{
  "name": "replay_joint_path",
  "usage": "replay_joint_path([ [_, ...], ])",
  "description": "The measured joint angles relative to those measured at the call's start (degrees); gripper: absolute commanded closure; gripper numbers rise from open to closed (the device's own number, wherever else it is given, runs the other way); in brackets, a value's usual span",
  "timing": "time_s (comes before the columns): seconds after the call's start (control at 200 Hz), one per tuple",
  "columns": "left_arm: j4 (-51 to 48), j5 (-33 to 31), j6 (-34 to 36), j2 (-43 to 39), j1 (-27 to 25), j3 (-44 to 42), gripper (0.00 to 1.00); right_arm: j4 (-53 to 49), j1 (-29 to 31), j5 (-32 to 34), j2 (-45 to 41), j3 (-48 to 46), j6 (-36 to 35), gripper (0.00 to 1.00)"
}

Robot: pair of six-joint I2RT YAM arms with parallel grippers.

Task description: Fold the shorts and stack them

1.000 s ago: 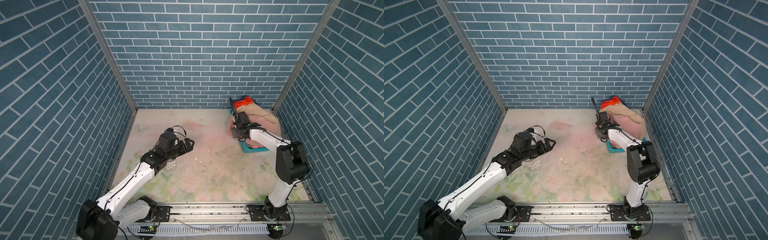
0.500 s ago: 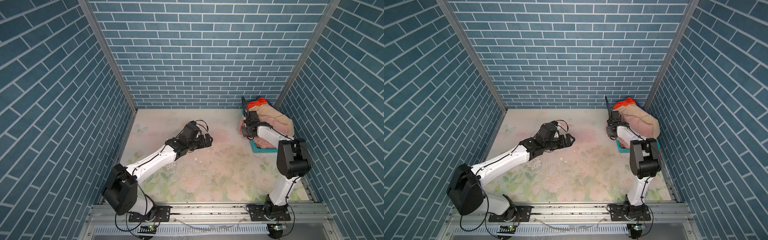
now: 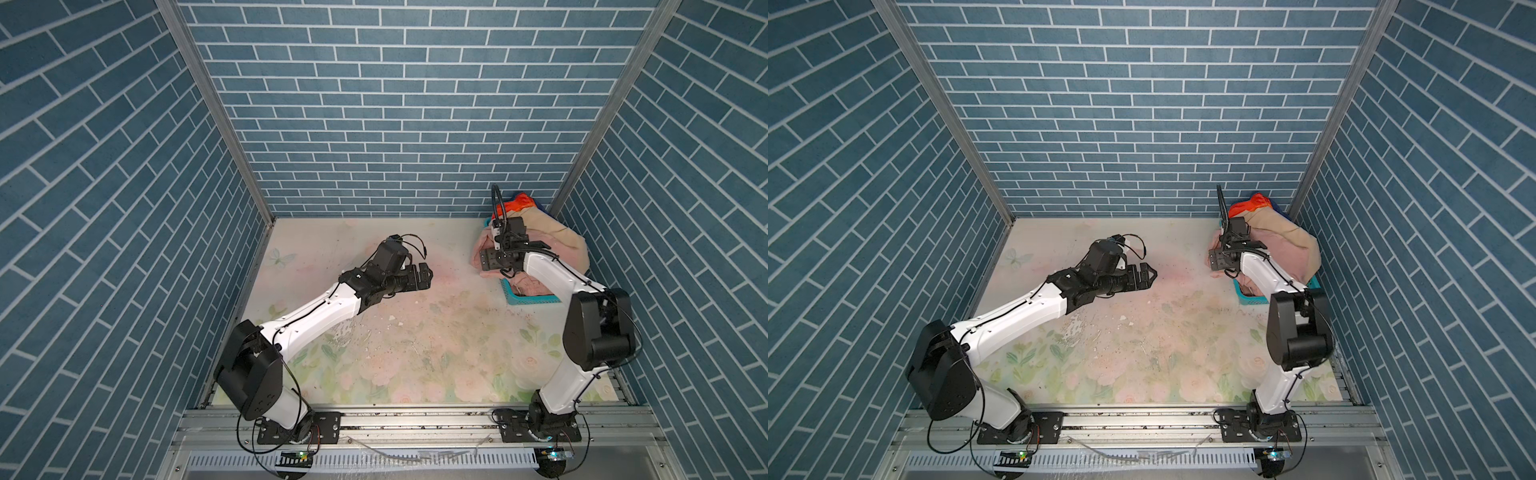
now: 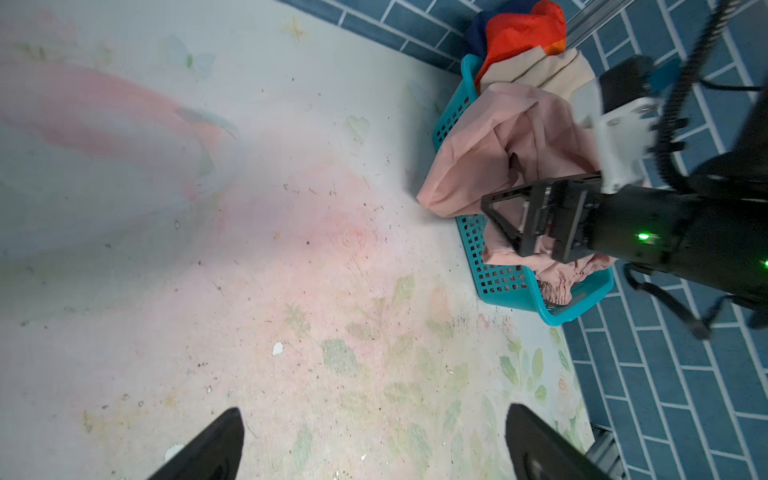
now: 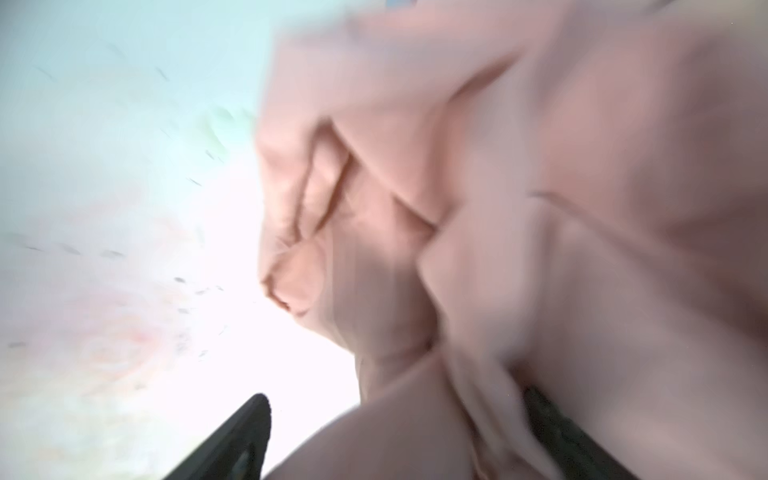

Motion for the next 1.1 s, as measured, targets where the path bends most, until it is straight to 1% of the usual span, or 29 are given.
replay_joint_path([
  [0.055, -0.6, -1.6, 1.6, 0.8, -0.2, 2.1, 0.00, -0.1, -0.2, 0.0, -5.2, -0.2, 1.6, 0.05],
  [0.1, -1.1, -2.9, 3.0, 1.7, -0.3, 4.0, 0.00, -0.1, -0.7, 0.1, -9.6, -0.2, 3.1, 0.02],
  [0.14, -1.4, -3.9, 4.2, 2.6, -0.3, 5.7, 0.00, 0.0, -1.4, 0.3, -12.7, -0.3, 4.2, 0.01],
  [0.215, -1.9, -5.6, 6.3, 4.8, -0.5, 9.3, 0.00, 0.6, -4.1, 1.2, -17.5, -1.4, 6.4, 0.01],
  [0.25, -2.1, -6.2, 7.0, 6.1, -0.5, 11.3, 0.00, 0.8, -6.3, 1.6, -19.0, -2.3, 7.5, 0.01],
  [0.315, -2.9, -7.1, 7.8, 8.6, -0.7, 15.4, 0.01, 0.5, -10.3, 1.7, -19.3, -3.8, 9.9, 0.01],
  [0.43, -5.1, -7.5, 8.4, 13.2, -0.9, 22.5, 0.00, -1.1, -16.7, 1.7, -16.1, -6.8, 13.1, 0.02],
  [0.505, -6.4, -7.0, 8.6, 15.8, -1.0, 26.2, 0.00, -1.7, -18.7, 1.4, -14.0, -8.7, 14.3, 0.05],
  [0.565, -7.2, -6.3, 8.7, 17.4, -1.1, 27.8, 0.00, -2.4, -19.3, 1.0, -11.9, -9.0, 14.7, 0.09],
  [0.66, -9.1, -4.8, 8.8, 19.6, -1.1, 29.4, 0.00, -3.1, -19.4, 0.6, -7.7, -7.8, 15.5, 0.22],
  [0.695, -9.9, -4.3, 8.8, 20.3, -1.2, 29.9, 0.00, -3.1, -19.4, 0.6, -6.1, -7.5, 15.7, 0.30],
  [0.745, -11.4, -3.7, 8.9, 21.2, -1.2, 30.4, 0.01, -3.0, -19.4, 0.7, -4.8, -7.4, 15.5, 0.49],
  [0.77, -12.3, -3.5, 9.0, 21.5, -1.2, 30.6, 0.01, -3.0, -19.4, 0.7, -4.3, -7.4, 15.6, 0.63],
  [0.775, -12.4, -3.4, 9.0, 21.6, -1.2, 30.6, 0.01, -3.0, -19.4, 0.7, -4.2, -7.4, 15.6, 0.69],
  [0.785, -12.6, -3.4, 9.1, 21.6, -1.2, 30.6, 0.00, -3.0, -19.4, 0.7, -4.2, -7.4, 15.7, 0.70],
  [0.8, -13.1, -3.3, 9.2, 21.7, -1.2, 30.7, 0.00, -3.0, -19.4, 0.9, -4.0, -7.4, 15.7, 0.78],
  [0.82, -13.8, -3.1, 9.4, 21.8, -1.2, 30.8, 0.00, -3.0, -19.4, 0.9, -3.8, -7.4, 15.4, 0.86],
  [0.825, -14.1, -3.1, 9.5, 21.8, -1.2, 30.9, 0.00, -3.0, -19.4, 1.0, -3.8, -7.4, 15.4, 0.90],
  [0.83, -14.1, -3.1, 9.5, 21.8, -1.2, 30.9, 0.00, -3.0, -19.3, 1.0, -3.8, -7.3, 15.4, 0.90],
  [0.865, -15.1, -3.0, 9.9, 21.8, -1.2, 31.1, 0.00, -3.3, -19.3, 1.3, -3.7, -7.0, 15.4, 1.00],
  [1.1, -18.6, -4.0, 14.2, 21.5, -1.2, 33.8, 0.00, -5.5, -19.1, 1.5, -4.8, -3.5, 15.4, 1.00],
])
